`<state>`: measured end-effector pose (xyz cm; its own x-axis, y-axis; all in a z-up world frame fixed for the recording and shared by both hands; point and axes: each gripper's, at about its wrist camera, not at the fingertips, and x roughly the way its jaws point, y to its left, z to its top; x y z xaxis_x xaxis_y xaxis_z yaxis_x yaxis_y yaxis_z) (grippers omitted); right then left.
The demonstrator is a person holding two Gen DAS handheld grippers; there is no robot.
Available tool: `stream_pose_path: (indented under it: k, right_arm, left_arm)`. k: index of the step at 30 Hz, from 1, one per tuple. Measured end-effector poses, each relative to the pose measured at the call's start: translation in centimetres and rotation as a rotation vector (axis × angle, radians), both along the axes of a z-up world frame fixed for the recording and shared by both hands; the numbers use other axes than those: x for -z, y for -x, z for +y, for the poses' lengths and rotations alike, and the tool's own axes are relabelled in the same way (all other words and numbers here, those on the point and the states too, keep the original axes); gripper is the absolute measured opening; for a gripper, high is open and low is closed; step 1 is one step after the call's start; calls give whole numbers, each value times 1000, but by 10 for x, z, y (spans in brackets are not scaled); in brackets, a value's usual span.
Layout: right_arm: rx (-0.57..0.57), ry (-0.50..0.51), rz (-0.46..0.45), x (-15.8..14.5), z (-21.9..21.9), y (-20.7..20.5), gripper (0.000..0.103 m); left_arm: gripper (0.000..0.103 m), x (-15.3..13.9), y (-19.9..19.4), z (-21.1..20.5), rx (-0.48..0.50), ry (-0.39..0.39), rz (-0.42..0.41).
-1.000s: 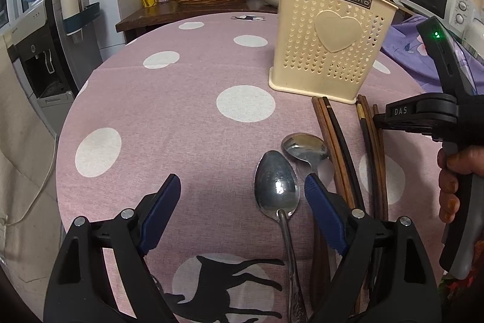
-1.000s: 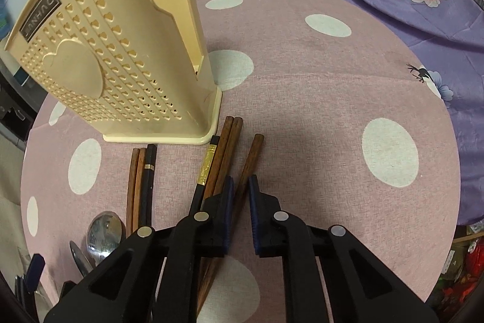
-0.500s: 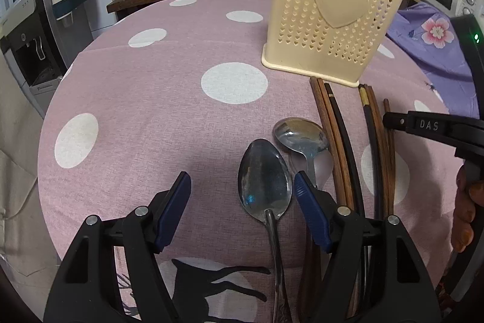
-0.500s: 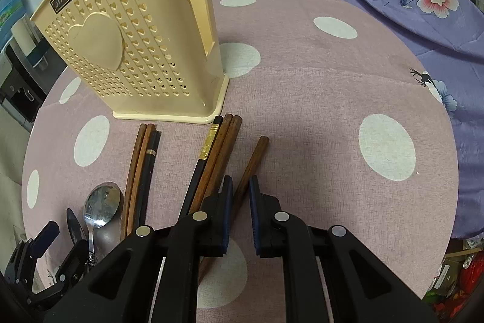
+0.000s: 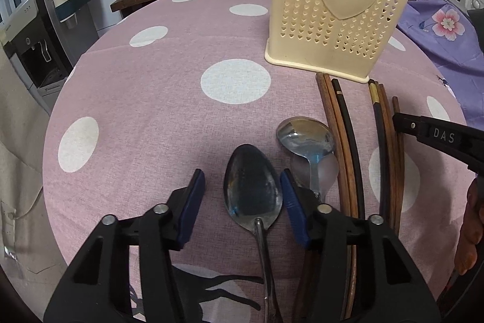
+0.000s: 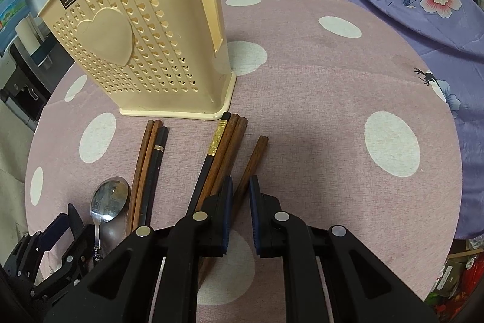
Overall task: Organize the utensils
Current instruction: 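Close the left tool on the spoon handle while the right tool grips a chopstick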
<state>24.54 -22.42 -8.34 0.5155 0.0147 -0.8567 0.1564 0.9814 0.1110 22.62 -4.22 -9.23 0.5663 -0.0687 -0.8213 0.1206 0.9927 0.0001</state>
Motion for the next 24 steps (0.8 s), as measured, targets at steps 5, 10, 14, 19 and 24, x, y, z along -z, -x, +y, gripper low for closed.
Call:
stream_pose_path:
  k: [5,10,14,19,24]
  right_arm:
    - [-5,9,-6,0,1,1,11]
    - [-3,15,-8,0,3,2,11]
    - [-9,16,-13,0,3,3,11]
    - [-18,-5,-32,-4,0,5,11]
    - [-32,-20,-74,-15,1,10,11]
  left_arm:
    - [39,-1,-2,-1,1,11,3]
    - [38,-2,-3,4,-2,45,7]
    - [38,-3,-5,6,-6,63,13]
    - [38,-5,-7,12,-12,98,8]
    - [38,-17,-6,17,-8,109,-32]
